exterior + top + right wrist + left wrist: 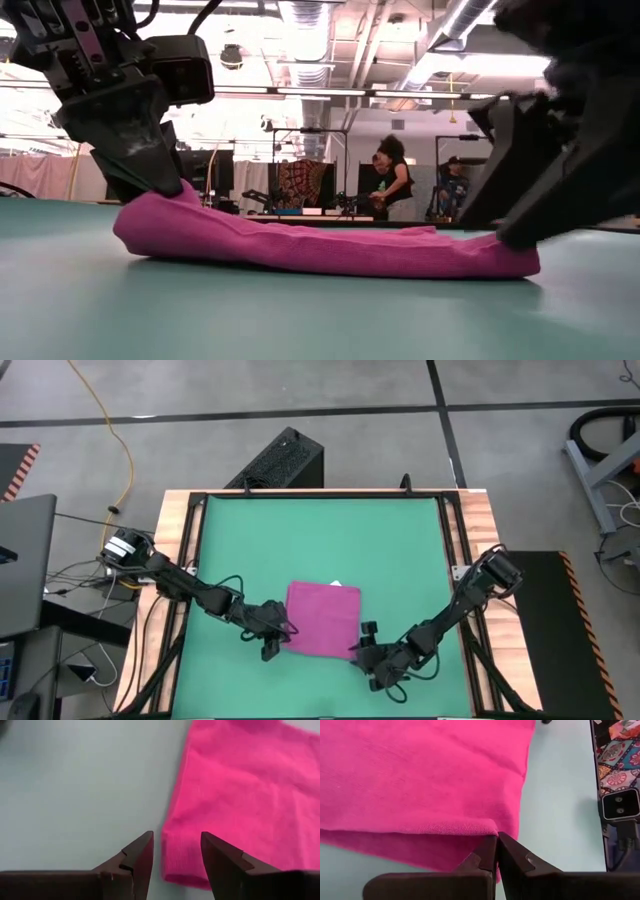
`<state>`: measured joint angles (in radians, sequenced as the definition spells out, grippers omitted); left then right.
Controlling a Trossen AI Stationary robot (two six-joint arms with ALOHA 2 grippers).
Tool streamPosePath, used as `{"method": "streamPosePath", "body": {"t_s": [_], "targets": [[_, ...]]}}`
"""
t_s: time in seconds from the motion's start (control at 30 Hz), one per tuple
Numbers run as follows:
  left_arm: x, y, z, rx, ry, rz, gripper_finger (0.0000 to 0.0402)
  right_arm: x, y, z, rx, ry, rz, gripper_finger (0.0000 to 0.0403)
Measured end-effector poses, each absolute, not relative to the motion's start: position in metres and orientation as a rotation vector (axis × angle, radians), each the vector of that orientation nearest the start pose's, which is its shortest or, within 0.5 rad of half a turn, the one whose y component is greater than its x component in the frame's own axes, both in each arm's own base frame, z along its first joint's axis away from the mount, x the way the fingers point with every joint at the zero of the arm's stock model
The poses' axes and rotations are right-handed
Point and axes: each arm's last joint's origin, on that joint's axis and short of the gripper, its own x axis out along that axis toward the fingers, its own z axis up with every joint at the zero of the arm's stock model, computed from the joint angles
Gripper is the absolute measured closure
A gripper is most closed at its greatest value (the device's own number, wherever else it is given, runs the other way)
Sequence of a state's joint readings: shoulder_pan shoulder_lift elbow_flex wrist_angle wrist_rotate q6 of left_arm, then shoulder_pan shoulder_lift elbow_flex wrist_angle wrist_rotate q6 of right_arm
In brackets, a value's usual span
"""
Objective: Roll towel
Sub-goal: Roll the violet towel
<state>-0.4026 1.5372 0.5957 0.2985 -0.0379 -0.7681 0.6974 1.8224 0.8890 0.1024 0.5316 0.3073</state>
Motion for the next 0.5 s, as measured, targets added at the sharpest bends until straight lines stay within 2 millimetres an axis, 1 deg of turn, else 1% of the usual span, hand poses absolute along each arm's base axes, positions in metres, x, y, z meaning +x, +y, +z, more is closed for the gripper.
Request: {"method": "streamPosePath", "body": {"t_s": [0.17, 0.27, 0.37, 0.5], "targets": [[0.260, -0.109, 0.148, -0.595, 0.716, -0.092, 0.0401, 0.273, 0.208, 0.117, -0.204, 0.718, 0.028, 0.0216], [0.260, -0.109, 0.148, -0.595, 0.717, -0.092, 0.0401, 0.274, 0.208, 0.115, -0.202, 0.714, 0.015, 0.0218], [0.260, -0.109, 0.148, -0.596, 0.717, -0.093, 0.0401, 0.273, 0.207, 0.115, -0.207, 0.710, 0.000, 0.0236], [0.260, -0.109, 0.148, -0.597, 0.716, -0.095, 0.0401, 0.272, 0.208, 0.116, -0.226, 0.709, 0.000, 0.0277]]}}
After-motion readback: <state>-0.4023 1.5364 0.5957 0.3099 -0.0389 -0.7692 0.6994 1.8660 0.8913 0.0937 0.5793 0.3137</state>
